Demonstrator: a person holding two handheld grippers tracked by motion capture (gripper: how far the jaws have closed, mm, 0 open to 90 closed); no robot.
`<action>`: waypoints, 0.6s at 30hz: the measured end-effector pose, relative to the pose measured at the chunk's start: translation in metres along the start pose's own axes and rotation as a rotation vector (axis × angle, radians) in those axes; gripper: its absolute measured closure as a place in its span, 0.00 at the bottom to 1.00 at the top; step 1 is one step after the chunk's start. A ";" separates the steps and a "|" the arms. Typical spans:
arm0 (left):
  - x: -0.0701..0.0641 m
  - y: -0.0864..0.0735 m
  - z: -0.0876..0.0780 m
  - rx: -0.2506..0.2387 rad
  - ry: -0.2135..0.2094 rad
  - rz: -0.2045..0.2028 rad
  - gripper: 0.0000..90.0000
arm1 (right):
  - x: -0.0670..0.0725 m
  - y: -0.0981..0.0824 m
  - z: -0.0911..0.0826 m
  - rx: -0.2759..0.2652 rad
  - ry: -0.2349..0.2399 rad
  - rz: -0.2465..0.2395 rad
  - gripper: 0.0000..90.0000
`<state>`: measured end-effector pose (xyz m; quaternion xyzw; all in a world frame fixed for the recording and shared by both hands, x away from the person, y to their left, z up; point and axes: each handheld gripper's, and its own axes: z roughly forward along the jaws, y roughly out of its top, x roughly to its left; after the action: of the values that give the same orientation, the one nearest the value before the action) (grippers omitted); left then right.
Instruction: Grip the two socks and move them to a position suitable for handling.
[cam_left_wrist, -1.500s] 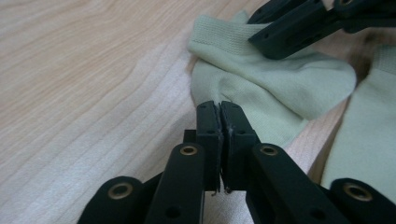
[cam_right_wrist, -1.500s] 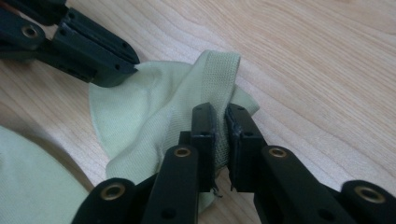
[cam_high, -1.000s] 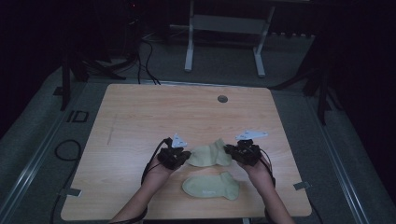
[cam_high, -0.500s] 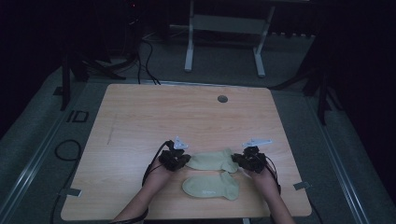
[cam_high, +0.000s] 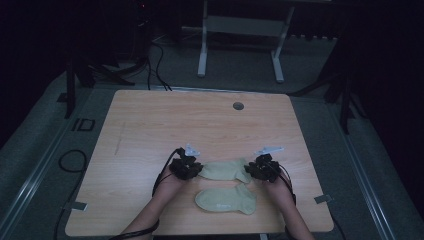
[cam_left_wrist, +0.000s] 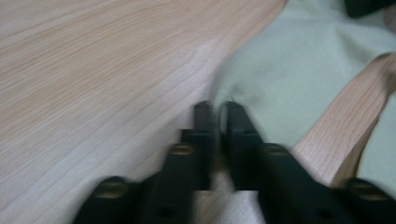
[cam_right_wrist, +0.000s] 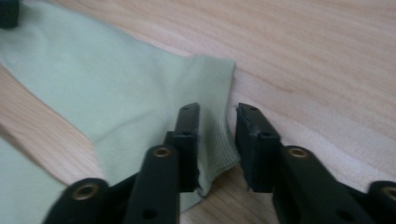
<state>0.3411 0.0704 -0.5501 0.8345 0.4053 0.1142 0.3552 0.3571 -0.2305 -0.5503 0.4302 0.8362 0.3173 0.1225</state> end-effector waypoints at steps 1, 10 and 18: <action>0.002 0.001 -0.006 -0.026 0.010 -0.012 0.77 | 0.000 0.001 -0.003 -0.012 0.004 -0.006 0.75; -0.020 0.007 -0.006 -0.051 -0.034 0.035 0.96 | 0.019 0.009 -0.016 -0.052 0.014 -0.055 0.92; -0.019 0.000 0.016 0.021 -0.018 0.036 0.98 | 0.019 -0.002 0.004 -0.002 0.024 -0.074 0.92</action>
<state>0.3370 0.0481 -0.5601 0.8464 0.3882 0.1088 0.3480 0.3460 -0.2142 -0.5531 0.3948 0.8527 0.3185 0.1247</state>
